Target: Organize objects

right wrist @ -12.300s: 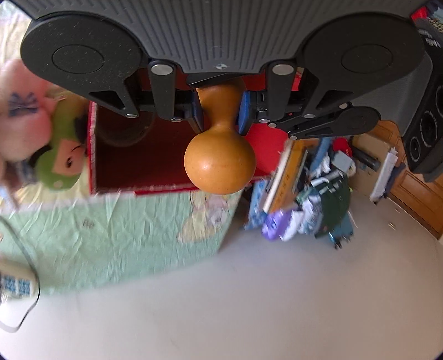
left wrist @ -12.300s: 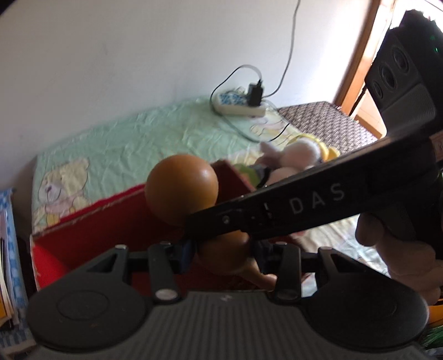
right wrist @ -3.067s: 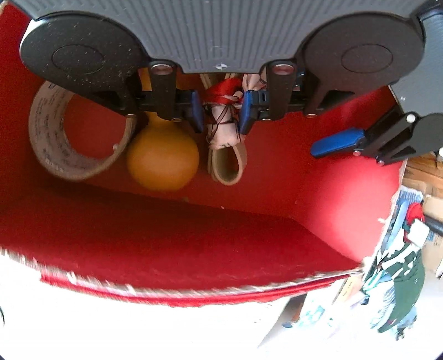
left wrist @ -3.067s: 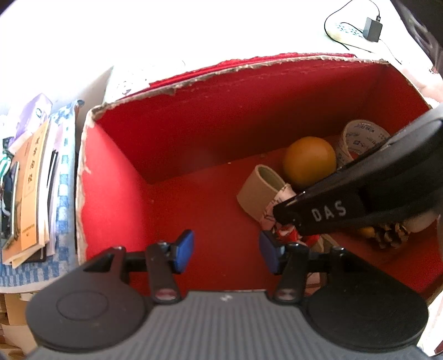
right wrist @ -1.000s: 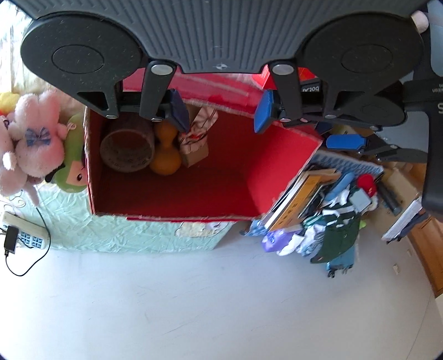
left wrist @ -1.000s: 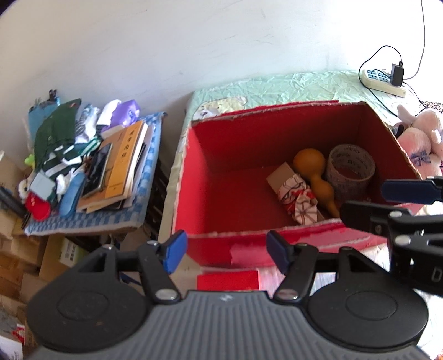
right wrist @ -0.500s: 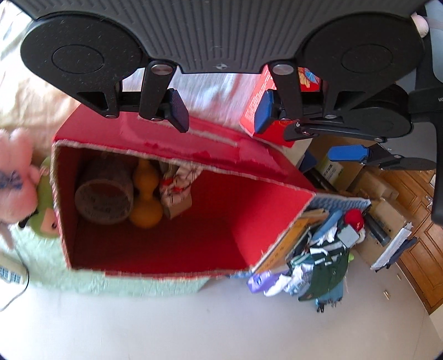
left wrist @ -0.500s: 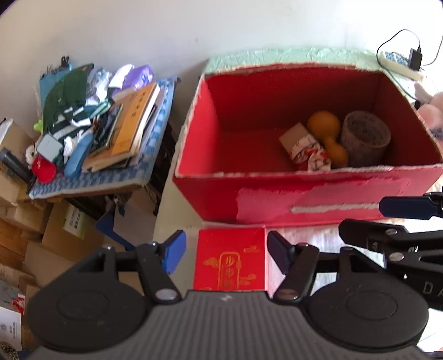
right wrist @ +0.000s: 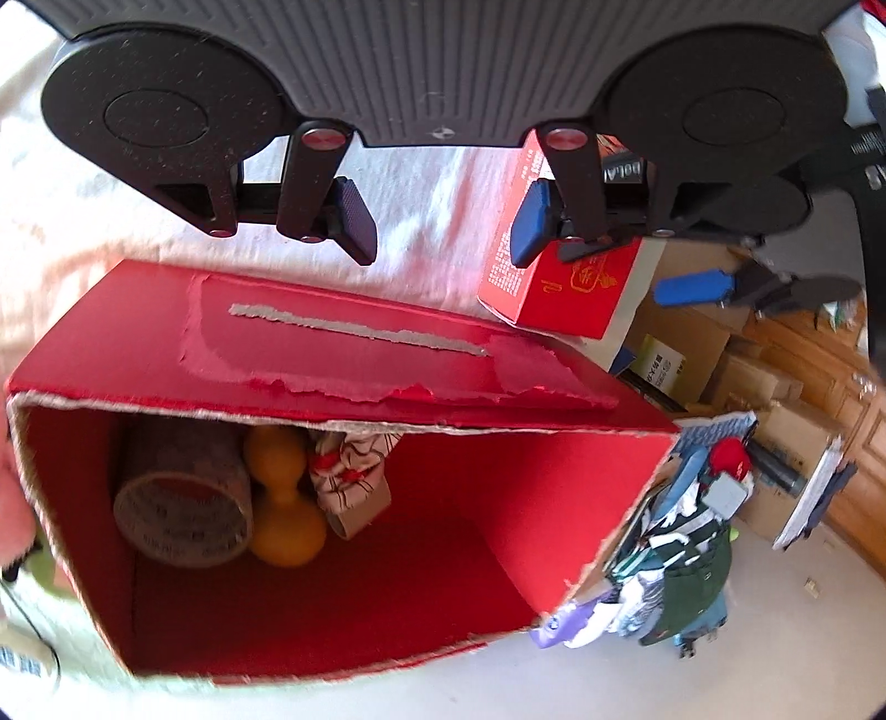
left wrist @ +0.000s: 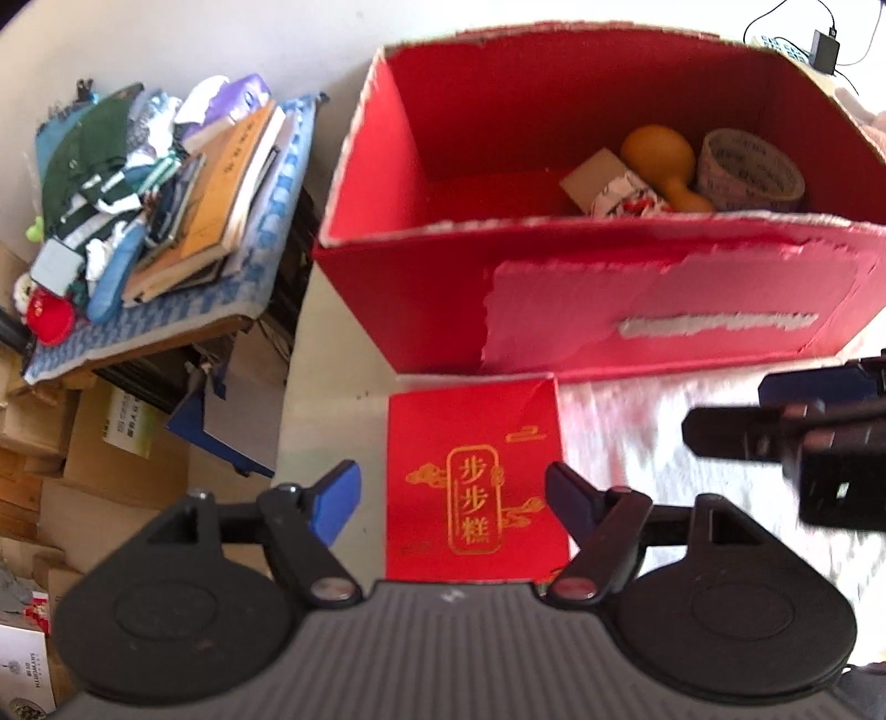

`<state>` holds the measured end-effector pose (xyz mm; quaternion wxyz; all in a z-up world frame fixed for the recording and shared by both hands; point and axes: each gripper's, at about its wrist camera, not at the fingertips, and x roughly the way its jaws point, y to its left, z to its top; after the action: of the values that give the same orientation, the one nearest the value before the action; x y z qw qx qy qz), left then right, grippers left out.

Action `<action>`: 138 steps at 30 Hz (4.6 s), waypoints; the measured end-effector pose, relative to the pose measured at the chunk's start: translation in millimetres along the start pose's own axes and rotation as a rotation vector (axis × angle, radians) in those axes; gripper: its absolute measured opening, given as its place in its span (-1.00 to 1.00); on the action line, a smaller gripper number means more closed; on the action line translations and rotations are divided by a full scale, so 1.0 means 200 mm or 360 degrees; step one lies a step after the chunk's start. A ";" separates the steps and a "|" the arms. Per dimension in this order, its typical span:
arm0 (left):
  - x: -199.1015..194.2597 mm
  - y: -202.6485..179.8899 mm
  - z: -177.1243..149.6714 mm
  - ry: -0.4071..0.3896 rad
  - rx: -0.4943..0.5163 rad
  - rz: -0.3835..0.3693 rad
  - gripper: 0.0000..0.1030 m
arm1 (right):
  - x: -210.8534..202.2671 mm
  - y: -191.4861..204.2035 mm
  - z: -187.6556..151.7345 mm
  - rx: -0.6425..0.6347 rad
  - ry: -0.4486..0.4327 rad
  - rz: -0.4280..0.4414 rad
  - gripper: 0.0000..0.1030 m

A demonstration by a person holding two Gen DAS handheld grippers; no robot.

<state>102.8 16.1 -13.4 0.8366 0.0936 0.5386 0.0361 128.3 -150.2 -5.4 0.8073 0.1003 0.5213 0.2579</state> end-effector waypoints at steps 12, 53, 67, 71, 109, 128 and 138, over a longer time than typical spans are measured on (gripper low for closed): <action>0.07 0.10 -0.03 -0.0044 0.0079 -0.0235 0.85 | 0.17 0.04 0.03 0.0223 0.0107 0.0126 0.17; -0.20 -0.38 0.00 0.0012 0.0689 -0.0834 0.65 | -0.31 -0.16 -0.13 0.0514 0.0063 -0.0082 0.13; -0.63 -0.72 0.20 -0.0357 0.0862 -0.0988 0.65 | -0.86 -0.25 -0.12 0.0483 -0.0347 -0.0249 0.13; -0.70 -0.69 0.31 -0.0517 0.0804 -0.0946 0.65 | -0.93 -0.21 -0.01 0.0337 -0.0481 -0.0236 0.13; 0.17 -0.12 0.64 -0.0157 0.0437 -0.0239 0.65 | 0.29 0.09 0.70 -0.0126 0.0187 0.0160 0.16; 0.17 -0.10 0.62 -0.0217 0.0519 -0.0217 0.69 | 0.34 -0.09 0.73 0.0098 0.0163 0.0257 -0.04; 0.13 0.02 0.63 -0.0251 0.0386 -0.0346 0.58 | 0.30 -0.06 0.73 0.0066 0.0047 0.0097 -0.10</action>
<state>227.9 8.6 14.8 0.8577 0.1376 0.4788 -0.1272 281.9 -112.8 6.6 0.7890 0.1291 0.5351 0.2728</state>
